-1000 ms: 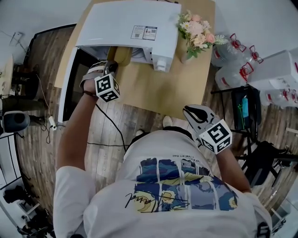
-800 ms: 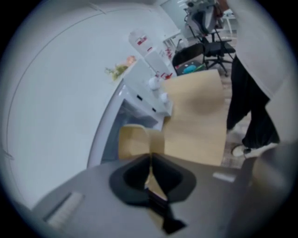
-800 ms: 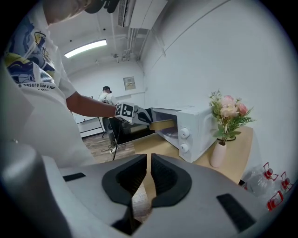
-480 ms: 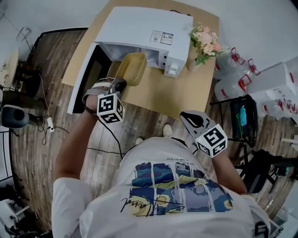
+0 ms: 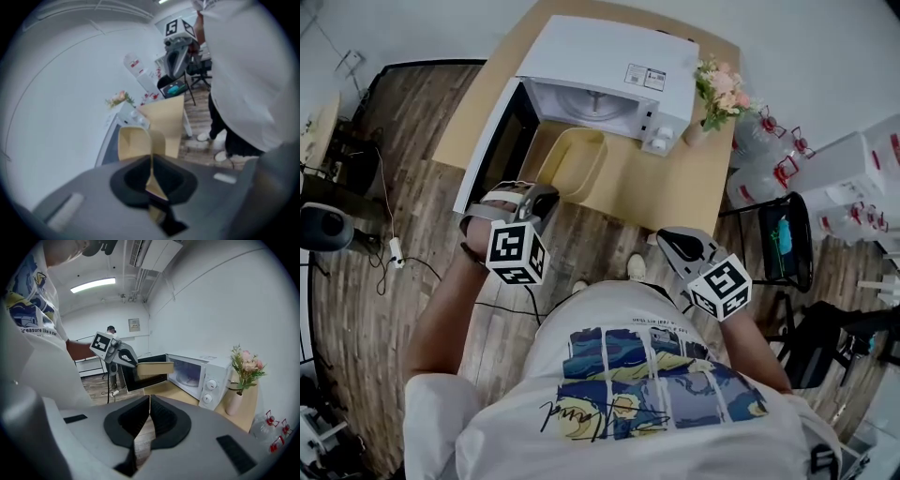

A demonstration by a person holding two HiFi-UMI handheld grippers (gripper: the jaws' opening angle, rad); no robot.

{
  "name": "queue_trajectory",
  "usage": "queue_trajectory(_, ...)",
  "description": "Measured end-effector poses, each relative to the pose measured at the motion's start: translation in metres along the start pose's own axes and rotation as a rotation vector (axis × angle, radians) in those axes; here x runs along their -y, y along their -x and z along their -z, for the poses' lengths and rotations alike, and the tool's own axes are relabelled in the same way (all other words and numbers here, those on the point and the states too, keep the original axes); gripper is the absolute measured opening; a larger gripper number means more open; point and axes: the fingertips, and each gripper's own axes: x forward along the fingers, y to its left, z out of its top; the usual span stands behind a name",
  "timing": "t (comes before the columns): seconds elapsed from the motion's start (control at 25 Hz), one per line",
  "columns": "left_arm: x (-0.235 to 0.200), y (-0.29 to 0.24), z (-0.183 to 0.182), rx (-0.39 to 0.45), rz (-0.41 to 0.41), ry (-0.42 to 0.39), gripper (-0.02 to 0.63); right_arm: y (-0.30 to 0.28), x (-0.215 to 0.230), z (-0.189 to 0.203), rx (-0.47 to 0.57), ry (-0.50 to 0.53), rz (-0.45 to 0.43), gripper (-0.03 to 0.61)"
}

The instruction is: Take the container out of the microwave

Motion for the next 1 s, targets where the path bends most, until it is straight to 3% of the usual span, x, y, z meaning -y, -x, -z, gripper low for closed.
queue_trajectory(0.44, 0.042, 0.065, 0.012, 0.030, 0.030, -0.085, 0.025, -0.017, -0.065, -0.005, 0.011, 0.016, 0.018, 0.009)
queue_trajectory(1.0, 0.087, 0.099, 0.022, 0.035, 0.050, -0.125, 0.023, -0.013, -0.115, 0.007, 0.016, 0.012, 0.041, 0.006)
